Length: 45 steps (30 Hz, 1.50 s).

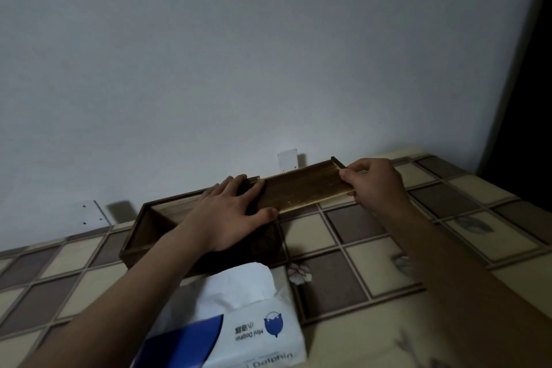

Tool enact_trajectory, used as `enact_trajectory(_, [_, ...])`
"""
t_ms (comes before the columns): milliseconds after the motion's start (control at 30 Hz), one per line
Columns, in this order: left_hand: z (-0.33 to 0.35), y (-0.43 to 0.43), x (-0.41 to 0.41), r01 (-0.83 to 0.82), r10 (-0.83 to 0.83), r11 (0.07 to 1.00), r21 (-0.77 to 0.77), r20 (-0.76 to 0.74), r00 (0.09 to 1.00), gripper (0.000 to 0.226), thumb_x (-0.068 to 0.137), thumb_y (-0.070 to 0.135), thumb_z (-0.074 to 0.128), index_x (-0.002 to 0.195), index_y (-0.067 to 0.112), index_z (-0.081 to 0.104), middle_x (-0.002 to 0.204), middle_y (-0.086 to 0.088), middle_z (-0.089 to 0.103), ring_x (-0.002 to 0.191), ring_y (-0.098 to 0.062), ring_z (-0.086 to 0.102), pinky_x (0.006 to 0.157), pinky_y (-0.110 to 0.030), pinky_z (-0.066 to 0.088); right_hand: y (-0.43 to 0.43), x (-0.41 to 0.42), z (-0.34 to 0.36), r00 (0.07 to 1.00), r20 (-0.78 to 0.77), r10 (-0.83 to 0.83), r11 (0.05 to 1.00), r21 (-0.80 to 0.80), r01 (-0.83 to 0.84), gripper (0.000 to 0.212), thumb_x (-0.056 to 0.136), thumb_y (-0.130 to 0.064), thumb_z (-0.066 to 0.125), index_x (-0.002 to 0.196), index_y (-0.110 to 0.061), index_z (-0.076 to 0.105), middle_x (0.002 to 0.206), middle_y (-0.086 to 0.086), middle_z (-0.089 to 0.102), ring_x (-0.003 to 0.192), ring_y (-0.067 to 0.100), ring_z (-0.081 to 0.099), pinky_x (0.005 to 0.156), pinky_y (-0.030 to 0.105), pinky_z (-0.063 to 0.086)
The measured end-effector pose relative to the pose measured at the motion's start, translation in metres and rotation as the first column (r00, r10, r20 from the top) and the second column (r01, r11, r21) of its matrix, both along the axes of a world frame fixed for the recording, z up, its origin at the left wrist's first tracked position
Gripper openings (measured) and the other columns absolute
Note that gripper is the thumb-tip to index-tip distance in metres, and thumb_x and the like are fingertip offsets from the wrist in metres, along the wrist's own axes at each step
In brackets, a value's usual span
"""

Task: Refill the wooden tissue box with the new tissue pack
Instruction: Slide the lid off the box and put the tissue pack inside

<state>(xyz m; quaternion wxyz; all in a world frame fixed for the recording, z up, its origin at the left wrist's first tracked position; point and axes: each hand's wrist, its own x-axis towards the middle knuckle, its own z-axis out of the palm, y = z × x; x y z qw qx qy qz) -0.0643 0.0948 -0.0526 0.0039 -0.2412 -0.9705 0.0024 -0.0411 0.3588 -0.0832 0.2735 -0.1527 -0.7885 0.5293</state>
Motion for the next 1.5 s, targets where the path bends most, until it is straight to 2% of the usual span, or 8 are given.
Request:
enact_trajectory(133, [0.003,0.007,0.0,-0.014,0.013,0.999,-0.043,-0.026,1.0,0.091,0.074,0.08,0.013,0.155,0.041,0.011,0.164,-0.006,0.015,0.148,-0.027,0.018,0.118,-0.039,0.012,0.008,0.0,-0.001,1.0,0.013,-0.009,1.0,0.013,0.009,0.012,0.082,-0.023,0.074,0.074,-0.014,0.072,0.061,0.001,0.067,0.038,0.002,0.059,0.04,0.016,0.047])
enact_trajectory(433, [-0.001,0.012,-0.001,-0.026,0.02,0.997,-0.069,-0.077,0.997,0.11,0.059,0.096,0.002,0.154,0.041,0.014,0.162,-0.008,0.019,0.147,-0.027,0.019,0.117,-0.044,0.016,0.025,-0.001,-0.004,1.0,0.003,-0.015,1.0,0.011,0.015,0.011,0.082,-0.022,0.073,0.072,-0.018,0.071,0.065,0.001,0.067,0.044,0.009,0.062,0.04,0.017,0.045])
enact_trajectory(600, [-0.003,0.017,0.0,-0.047,0.043,0.998,-0.036,-0.094,0.995,0.112,0.059,0.098,0.005,0.152,0.039,0.019,0.162,-0.003,0.02,0.147,-0.026,0.019,0.116,-0.051,0.019,0.035,-0.002,-0.004,1.0,0.012,-0.029,0.998,0.051,0.028,0.013,0.081,-0.024,0.074,0.078,-0.012,0.074,0.071,0.007,0.068,0.062,0.024,0.06,0.06,0.031,0.047])
enact_trajectory(833, [-0.001,0.028,0.002,-0.069,0.066,0.997,-0.031,-0.106,0.992,0.114,0.056,0.101,0.004,0.149,0.039,0.024,0.162,-0.001,0.021,0.148,-0.03,0.015,0.114,-0.064,0.012,0.048,0.001,-0.003,0.999,0.029,-0.044,0.998,0.05,0.043,0.012,0.082,-0.026,0.072,0.076,-0.015,0.073,0.067,0.005,0.066,0.057,0.021,0.057,0.06,0.029,0.043])
enact_trajectory(1033, [-0.001,0.041,0.004,-0.013,-0.002,0.998,-0.067,-0.216,0.976,0.106,0.065,0.097,0.005,0.149,0.038,0.031,0.161,-0.001,0.026,0.151,-0.026,0.01,0.117,-0.06,0.001,0.057,0.011,-0.002,0.997,0.061,-0.056,0.993,0.106,0.05,0.015,0.086,-0.024,0.069,0.084,-0.01,0.075,0.072,0.009,0.067,0.063,0.023,0.061,0.063,0.03,0.044])
enact_trajectory(1167, [0.002,0.053,0.008,0.103,-0.125,0.991,-0.091,-0.284,0.951,0.1,0.07,0.09,0.004,0.141,0.035,0.047,0.151,0.003,0.046,0.148,-0.021,0.021,0.12,-0.047,0.005,0.064,0.016,-0.004,0.995,0.071,-0.071,0.99,0.13,0.061,0.017,0.088,-0.021,0.067,0.095,-0.008,0.075,0.088,0.009,0.068,0.082,0.025,0.063,0.072,0.029,0.044])
enact_trajectory(1300, [0.002,0.066,0.013,0.204,-0.256,0.959,-0.197,-0.292,0.921,0.08,0.079,0.076,0.013,0.127,0.033,0.06,0.137,0.007,0.059,0.143,-0.019,0.034,0.118,-0.042,0.013,0.069,0.016,-0.015,0.993,0.081,-0.091,0.991,0.11,0.081,0.015,0.087,-0.017,0.068,0.095,-0.008,0.076,0.084,0.007,0.067,0.076,0.023,0.063,0.072,0.033,0.05])
enact_trajectory(1500, [0.0,0.086,0.019,0.229,-0.322,0.916,-0.329,-0.264,0.909,0.052,0.09,0.065,0.034,0.104,0.027,0.067,0.101,-0.003,0.071,0.102,-0.024,0.065,0.107,-0.041,0.032,0.075,0.013,-0.032,0.986,0.135,-0.097,0.984,0.16,0.075,0.018,0.087,-0.015,0.066,0.093,-0.001,0.076,0.089,0.02,0.075,0.085,0.032,0.07,0.082,0.042,0.055])
